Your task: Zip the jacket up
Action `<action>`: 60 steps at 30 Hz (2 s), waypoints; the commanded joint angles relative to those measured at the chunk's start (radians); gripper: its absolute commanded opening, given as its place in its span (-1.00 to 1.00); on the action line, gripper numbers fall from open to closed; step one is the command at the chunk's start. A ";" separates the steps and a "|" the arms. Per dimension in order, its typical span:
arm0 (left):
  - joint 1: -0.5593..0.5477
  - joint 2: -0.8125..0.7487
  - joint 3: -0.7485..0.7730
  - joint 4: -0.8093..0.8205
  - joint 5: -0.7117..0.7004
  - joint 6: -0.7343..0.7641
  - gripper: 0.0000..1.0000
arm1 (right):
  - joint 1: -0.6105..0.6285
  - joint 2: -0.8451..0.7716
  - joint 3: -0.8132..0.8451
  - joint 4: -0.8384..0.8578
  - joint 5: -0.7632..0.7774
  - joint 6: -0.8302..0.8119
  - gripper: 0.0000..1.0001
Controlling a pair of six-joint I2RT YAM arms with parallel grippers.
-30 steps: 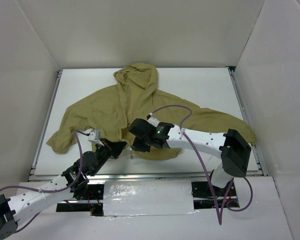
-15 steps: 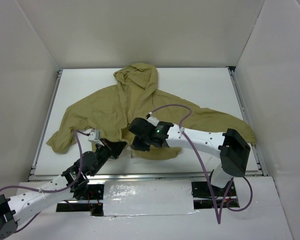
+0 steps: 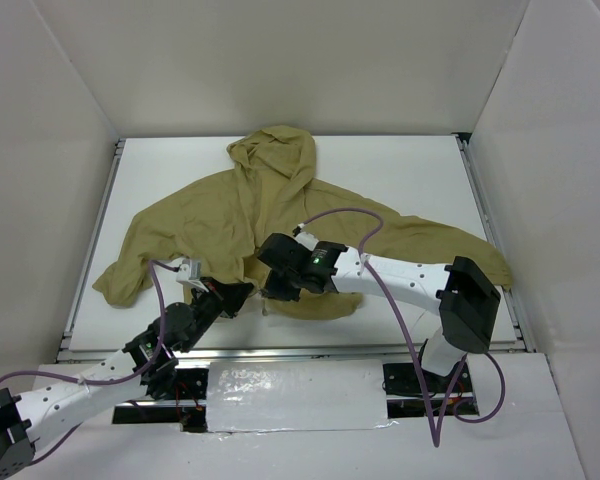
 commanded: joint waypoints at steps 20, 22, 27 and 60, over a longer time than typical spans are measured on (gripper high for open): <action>-0.009 -0.006 -0.006 0.060 -0.010 0.014 -1.00 | -0.023 -0.036 0.016 0.032 0.012 0.073 -1.00; -0.009 -0.011 -0.010 0.063 -0.007 0.017 -1.00 | -0.025 -0.044 0.011 0.034 0.018 0.082 -1.00; -0.009 0.001 -0.009 0.072 0.008 0.029 -1.00 | -0.031 -0.052 0.007 0.044 0.000 0.067 -1.00; -0.011 0.112 0.002 0.105 0.097 0.103 -1.00 | -0.109 -0.147 -0.147 0.260 -0.155 -0.121 -1.00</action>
